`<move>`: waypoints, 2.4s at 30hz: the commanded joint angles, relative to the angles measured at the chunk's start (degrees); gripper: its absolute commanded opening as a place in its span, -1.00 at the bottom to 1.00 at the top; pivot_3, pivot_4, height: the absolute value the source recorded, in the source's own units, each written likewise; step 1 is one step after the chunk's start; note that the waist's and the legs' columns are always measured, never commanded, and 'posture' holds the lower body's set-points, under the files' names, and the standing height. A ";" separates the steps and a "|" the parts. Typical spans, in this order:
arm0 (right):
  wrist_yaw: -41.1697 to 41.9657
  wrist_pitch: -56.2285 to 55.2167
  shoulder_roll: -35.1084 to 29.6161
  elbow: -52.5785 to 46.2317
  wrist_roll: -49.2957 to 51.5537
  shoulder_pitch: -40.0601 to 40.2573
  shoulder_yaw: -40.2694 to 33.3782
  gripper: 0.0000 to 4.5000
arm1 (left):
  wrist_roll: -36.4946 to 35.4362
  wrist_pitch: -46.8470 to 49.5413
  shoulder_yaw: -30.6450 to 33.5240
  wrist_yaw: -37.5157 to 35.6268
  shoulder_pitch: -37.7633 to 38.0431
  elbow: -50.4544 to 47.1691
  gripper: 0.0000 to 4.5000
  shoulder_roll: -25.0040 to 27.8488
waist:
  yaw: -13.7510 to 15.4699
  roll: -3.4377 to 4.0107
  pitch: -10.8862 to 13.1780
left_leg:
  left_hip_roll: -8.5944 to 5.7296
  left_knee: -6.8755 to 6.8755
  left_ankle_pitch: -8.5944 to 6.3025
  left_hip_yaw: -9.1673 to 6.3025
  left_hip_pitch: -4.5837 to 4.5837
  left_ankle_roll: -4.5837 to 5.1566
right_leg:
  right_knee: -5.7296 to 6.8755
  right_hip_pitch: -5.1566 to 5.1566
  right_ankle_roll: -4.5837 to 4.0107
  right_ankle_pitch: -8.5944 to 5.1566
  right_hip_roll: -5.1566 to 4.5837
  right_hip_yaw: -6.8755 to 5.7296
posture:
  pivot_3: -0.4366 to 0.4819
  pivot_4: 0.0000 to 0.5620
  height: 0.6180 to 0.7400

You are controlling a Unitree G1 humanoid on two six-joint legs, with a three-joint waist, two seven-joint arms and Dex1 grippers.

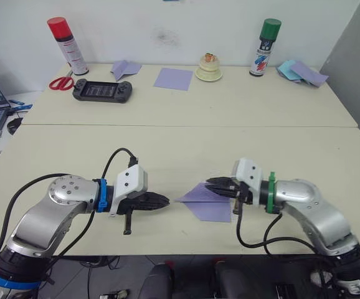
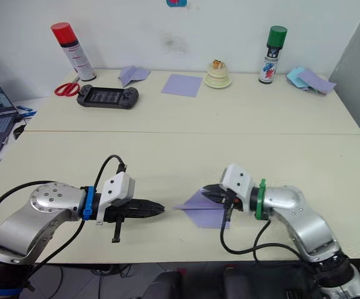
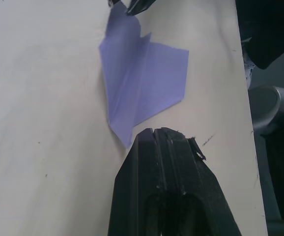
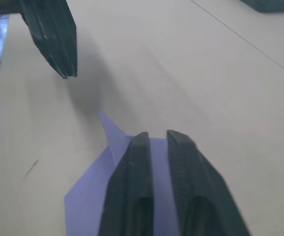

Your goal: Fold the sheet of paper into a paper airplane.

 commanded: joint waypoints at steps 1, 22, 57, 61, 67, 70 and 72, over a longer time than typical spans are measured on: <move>3.45 -0.67 -2.57 -1.59 0.49 -1.03 0.72 -0.10 | -2.97 0.20 3.39 -0.82 -0.90 -4.03 -1.00 1.37 | 0.00 0.00 0.00 | 0.00 0.00 0.00 0.00 0.01 0.00 | 0.00 0.00 0.00 0.00 0.00 0.00 | -0.05 -0.47 1.00; 3.30 -15.11 0.78 16.81 -15.16 -4.29 9.93 0.58 | -4.62 -0.43 5.41 -1.37 2.59 -8.63 -1.00 3.14 | -0.07 -0.01 0.00 | -0.02 0.21 0.03 0.13 0.17 0.01 | 0.57 -0.01 -0.02 0.01 0.02 0.10 | -0.05 -0.47 1.00; -38.95 13.48 27.02 17.85 -10.45 -0.61 -23.47 -0.92 | -6.11 15.41 -5.73 21.00 -22.68 -2.85 -1.00 -13.02 | -0.69 0.00 0.00 | 0.08 0.88 0.04 0.35 0.33 0.04 | 0.97 0.21 0.08 0.15 0.27 0.28 | -0.05 -0.47 1.00; -36.17 13.88 24.75 13.64 -8.48 0.18 -22.39 -0.44 | -4.06 14.83 -4.47 23.04 -18.99 -2.76 -0.67 -12.81 | -0.66 0.02 0.00 | 0.05 0.87 0.03 0.44 0.31 0.04 | 0.96 0.18 0.01 0.19 0.25 0.35 | -0.05 -0.47 1.00; -26.35 13.84 15.40 4.40 -3.77 2.97 -21.22 0.51 | -0.87 14.16 3.67 29.48 -8.23 -6.33 0.17 -10.83 | -0.75 0.06 0.03 | 0.08 0.84 0.03 0.31 0.06 0.04 | 0.95 -0.09 0.01 0.19 0.21 0.36 | -0.05 -0.47 1.00; -18.31 11.68 7.49 2.52 -0.87 5.26 -21.84 0.99 | 2.81 11.01 8.50 30.99 0.59 -8.98 0.59 -8.07 | -0.64 0.07 0.03 | 0.08 0.80 0.02 0.23 0.06 0.05 | 0.93 -0.11 0.01 0.19 0.21 0.35 | -0.05 -0.47 1.00; -11.69 8.34 1.77 2.04 0.47 7.73 -22.04 1.00 | 1.39 11.78 13.12 30.90 6.22 -10.82 0.86 -7.71 | -0.41 0.10 0.05 | 0.08 0.81 0.02 0.22 0.07 0.05 | 0.90 -0.09 0.01 0.19 0.20 0.32 | -0.05 -0.47 1.00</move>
